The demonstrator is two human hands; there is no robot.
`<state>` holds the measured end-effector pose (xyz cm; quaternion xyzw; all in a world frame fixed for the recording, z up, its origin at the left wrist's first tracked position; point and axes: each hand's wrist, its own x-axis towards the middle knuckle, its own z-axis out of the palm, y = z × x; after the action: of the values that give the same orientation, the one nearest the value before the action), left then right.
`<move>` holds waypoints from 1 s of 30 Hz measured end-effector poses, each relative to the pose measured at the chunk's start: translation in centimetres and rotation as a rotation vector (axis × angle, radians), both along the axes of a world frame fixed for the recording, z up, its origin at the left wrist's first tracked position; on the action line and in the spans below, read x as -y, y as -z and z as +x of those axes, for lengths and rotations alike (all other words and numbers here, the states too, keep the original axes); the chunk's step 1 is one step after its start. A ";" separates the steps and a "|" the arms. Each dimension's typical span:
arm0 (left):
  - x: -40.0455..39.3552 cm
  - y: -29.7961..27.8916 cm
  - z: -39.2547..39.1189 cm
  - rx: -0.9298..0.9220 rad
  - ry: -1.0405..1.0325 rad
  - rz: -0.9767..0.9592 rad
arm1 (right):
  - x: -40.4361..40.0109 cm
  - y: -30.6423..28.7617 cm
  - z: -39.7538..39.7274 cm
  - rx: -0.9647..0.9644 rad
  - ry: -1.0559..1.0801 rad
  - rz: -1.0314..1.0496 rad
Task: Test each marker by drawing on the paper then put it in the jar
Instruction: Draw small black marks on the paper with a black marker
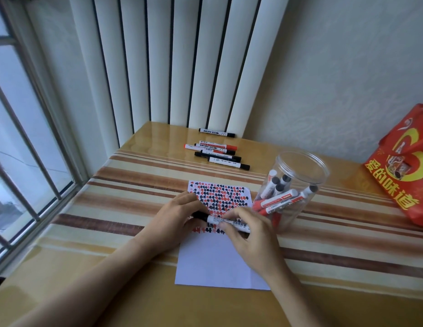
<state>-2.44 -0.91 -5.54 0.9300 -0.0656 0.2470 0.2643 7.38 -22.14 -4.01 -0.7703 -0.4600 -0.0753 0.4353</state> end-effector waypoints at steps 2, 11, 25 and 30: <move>-0.1 0.1 0.1 0.017 -0.011 -0.008 | 0.0 -1.2 0.0 -0.123 -0.003 0.112; -0.1 0.7 0.4 -0.133 -0.262 -0.003 | 2.1 -10.0 0.1 0.202 0.267 0.461; 0.3 0.8 0.6 -0.218 -0.350 0.093 | 5.1 -12.8 4.5 0.422 0.503 -0.108; 0.2 0.9 0.5 -0.214 -0.351 0.094 | 4.6 -12.3 3.8 0.520 0.525 -0.122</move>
<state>-1.93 -1.14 -6.45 0.9594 0.1146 0.1856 0.1789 11.17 -26.70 8.29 -0.8417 -0.3454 -0.3499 0.2231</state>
